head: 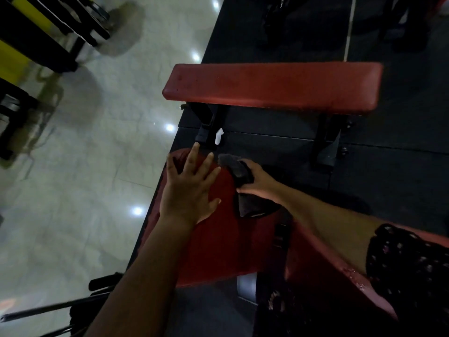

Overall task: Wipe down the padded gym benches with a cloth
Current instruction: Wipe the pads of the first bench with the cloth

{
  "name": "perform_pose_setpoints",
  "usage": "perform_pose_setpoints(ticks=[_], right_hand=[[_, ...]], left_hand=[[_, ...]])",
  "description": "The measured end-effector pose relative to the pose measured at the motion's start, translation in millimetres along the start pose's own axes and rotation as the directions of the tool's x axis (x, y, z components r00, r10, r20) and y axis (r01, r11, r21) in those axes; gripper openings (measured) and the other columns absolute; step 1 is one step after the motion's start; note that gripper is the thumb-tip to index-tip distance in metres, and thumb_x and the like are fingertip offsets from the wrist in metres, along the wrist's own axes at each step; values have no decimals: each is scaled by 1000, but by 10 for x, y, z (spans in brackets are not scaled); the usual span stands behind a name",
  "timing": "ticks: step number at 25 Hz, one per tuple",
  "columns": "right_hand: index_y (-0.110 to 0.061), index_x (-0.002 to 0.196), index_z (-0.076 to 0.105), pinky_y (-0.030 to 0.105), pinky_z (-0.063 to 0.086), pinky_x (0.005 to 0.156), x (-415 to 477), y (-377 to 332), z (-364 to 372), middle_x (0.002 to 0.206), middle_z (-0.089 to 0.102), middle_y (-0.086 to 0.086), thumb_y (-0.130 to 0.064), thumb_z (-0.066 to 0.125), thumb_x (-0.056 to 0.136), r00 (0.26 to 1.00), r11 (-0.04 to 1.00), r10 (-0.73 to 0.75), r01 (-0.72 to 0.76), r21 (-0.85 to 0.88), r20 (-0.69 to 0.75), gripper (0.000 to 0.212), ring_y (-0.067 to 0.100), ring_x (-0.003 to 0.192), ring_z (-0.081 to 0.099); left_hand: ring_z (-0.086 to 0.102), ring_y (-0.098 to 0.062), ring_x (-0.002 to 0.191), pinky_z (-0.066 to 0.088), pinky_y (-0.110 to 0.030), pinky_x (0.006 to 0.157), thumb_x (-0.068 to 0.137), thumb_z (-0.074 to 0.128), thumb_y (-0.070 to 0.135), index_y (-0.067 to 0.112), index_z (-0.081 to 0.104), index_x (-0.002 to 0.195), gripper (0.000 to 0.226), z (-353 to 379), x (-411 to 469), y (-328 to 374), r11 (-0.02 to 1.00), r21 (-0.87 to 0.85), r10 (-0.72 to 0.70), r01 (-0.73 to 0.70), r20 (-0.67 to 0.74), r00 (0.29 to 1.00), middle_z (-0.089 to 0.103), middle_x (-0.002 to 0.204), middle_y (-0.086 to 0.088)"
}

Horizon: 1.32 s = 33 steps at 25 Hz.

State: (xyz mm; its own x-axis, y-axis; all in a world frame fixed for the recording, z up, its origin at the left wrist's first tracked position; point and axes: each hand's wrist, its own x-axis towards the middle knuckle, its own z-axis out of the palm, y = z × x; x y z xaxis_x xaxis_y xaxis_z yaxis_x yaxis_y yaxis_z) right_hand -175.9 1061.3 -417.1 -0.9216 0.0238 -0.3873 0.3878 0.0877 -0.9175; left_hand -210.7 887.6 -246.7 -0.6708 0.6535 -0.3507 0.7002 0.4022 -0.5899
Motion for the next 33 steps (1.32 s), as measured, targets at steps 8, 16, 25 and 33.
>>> perform_pose_setpoints(ticks=[8,16,25,33], right_hand=[[-15,139,52,30,46,96,66,473,70,128,62,10,13,61,80,986,995,88,-93,-33,-141,66,23,117,58],[-26,145,44,26,34,102,-61,834,-4,145,42,5,-5,64,87,985,972,110,-135,-190,-134,65,24,130,45],[-36,145,42,30,38,103,187,428,17,151,29,0,-4,61,87,992,979,0,-26,-202,-124,69,20,128,40],[-39,126,58,45,49,94,287,1756,-24,133,57,9,-9,59,88,950,932,276,-301,-202,-144,49,33,113,59]], left_hand=[[-7,-36,151,6,-71,110,94,36,62,36,14,156,71,59,2,-16,999,6,44,-43,-160,986,-13,165,-3],[18,-32,149,-12,-62,113,93,9,65,40,39,147,67,94,37,2,988,77,145,-134,-161,976,32,158,2],[13,-34,150,-4,-65,114,92,39,64,35,23,154,70,64,39,0,991,98,102,-86,-171,980,1,165,-6],[35,-35,141,0,-61,116,90,52,49,26,62,132,49,124,76,-15,993,37,121,-116,-203,972,53,144,-7]])
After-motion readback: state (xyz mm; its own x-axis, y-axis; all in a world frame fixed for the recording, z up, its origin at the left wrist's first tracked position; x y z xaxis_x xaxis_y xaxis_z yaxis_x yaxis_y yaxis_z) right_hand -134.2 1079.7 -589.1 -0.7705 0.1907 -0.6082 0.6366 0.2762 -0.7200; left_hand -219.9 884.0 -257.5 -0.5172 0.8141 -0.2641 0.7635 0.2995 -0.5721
